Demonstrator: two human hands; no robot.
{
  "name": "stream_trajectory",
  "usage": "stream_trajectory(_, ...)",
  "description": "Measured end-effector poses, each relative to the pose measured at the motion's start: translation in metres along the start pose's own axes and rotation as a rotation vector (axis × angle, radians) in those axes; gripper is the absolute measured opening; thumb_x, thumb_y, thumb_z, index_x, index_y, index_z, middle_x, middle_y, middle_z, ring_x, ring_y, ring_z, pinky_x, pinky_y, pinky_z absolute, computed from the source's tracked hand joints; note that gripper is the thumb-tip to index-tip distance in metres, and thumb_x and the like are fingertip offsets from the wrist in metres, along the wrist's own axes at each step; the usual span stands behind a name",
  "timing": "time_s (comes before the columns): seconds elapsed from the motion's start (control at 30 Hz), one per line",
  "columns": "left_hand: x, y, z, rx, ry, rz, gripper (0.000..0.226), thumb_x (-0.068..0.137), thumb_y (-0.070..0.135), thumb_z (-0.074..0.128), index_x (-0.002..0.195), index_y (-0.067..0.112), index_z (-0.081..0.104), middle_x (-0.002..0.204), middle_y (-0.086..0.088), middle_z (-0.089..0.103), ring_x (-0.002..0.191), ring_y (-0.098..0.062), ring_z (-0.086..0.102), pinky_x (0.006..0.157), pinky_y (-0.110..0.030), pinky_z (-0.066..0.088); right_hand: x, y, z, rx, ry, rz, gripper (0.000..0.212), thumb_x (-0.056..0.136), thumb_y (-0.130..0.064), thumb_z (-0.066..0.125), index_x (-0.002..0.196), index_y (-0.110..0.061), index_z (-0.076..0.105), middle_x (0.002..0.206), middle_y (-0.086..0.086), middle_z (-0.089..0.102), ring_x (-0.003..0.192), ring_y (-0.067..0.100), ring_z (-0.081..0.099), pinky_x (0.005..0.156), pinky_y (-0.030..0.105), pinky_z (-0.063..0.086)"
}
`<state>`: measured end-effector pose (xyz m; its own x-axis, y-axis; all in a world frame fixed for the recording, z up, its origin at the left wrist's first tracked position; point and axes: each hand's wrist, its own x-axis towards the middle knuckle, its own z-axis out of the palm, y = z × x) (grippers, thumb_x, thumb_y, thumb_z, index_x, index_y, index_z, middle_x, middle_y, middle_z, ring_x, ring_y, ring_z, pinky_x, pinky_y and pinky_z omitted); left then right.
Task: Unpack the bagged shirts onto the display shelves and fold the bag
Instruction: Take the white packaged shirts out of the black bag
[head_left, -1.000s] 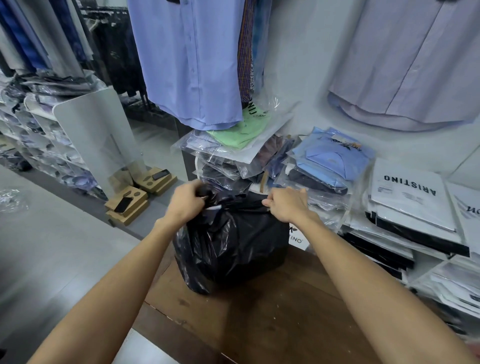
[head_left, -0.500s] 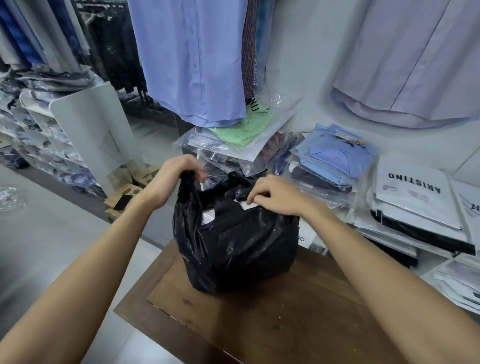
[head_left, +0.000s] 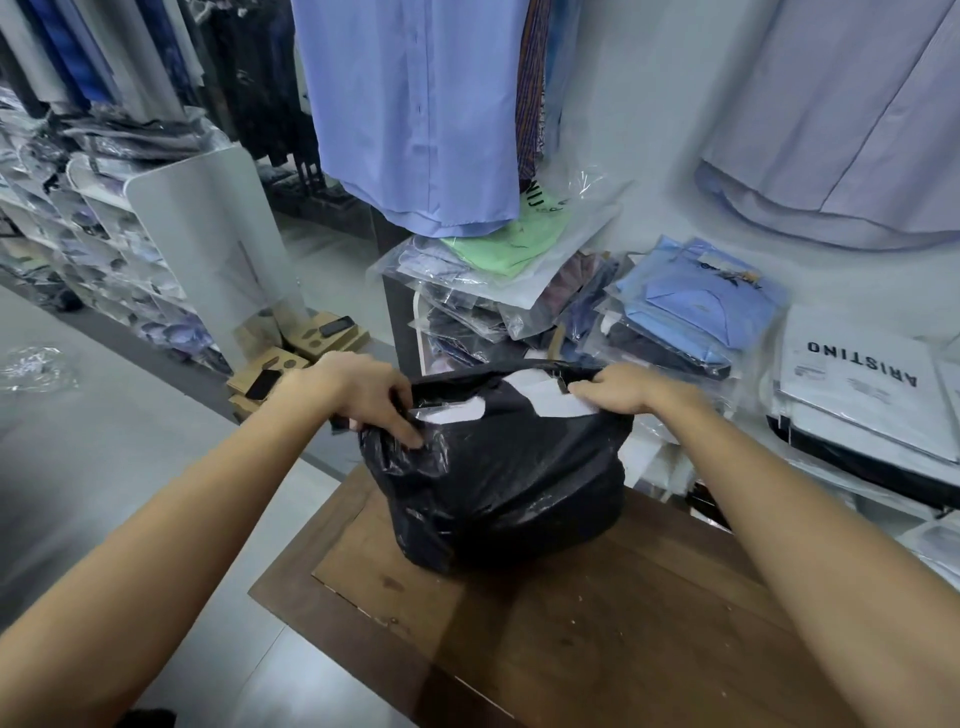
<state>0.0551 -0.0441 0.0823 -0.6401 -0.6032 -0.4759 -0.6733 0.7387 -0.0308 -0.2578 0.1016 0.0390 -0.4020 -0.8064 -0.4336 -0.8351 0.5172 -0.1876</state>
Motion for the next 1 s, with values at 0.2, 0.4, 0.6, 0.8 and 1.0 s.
stream_trajectory(0.2,-0.013,-0.008,0.008,-0.172,0.116,0.061,0.053,0.075,0.076,0.067,0.119,0.047,0.061,0.087,0.018,0.065,0.076,-0.005,0.062,0.070,-0.027,0.048,-0.004,0.015,-0.004,0.349,0.069,-0.197,0.047,0.079,-0.053,0.080,0.116,-0.027,0.068,0.099,-0.003,0.070,0.095,0.018,0.065,0.088,0.036,0.049)
stream_trajectory(0.4,-0.005,0.018,0.004,-0.380,0.326,0.326,0.036,0.085,0.061,0.057,0.109,0.040,0.074,0.108,0.020,0.067,0.103,-0.006,0.061,0.095,-0.035,0.049,-0.009,0.008,-0.007,0.290,0.088,-0.423,0.043,0.059,-0.052,0.092,0.082,-0.032,0.062,0.082,-0.012,0.060,0.072,0.010,0.053,0.070,0.034,0.043)
stream_trajectory(0.6,0.012,0.057,0.003,-0.379,0.200,0.314,0.046,0.087,0.060,0.069,0.115,0.024,0.070,0.102,0.010,0.070,0.093,-0.008,0.065,0.083,-0.025,0.052,-0.022,-0.011,-0.013,0.279,0.100,-0.551,0.036,0.067,-0.039,0.094,0.078,-0.028,0.062,0.081,-0.013,0.065,0.071,0.001,0.057,0.067,0.024,0.048)
stream_trajectory(0.8,0.021,0.073,0.005,-0.479,0.222,0.302,0.029,0.103,0.044,0.053,0.123,0.030,0.068,0.112,0.011,0.069,0.106,-0.011,0.061,0.089,-0.026,0.042,-0.035,-0.012,-0.015,0.356,0.178,-0.513,0.042,0.068,-0.033,0.095,0.096,-0.023,0.064,0.101,-0.008,0.069,0.086,0.007,0.069,0.073,0.020,0.054)
stream_trajectory(1.0,0.030,0.074,0.009,-0.464,0.253,0.351,0.026,0.095,0.036,0.065,0.120,0.039,0.069,0.108,0.013,0.075,0.100,0.001,0.067,0.097,-0.026,0.050,-0.040,0.001,-0.013,0.169,0.126,-0.245,0.055,0.068,-0.057,0.087,0.097,-0.020,0.059,0.100,-0.002,0.064,0.093,0.018,0.062,0.083,0.039,0.052)
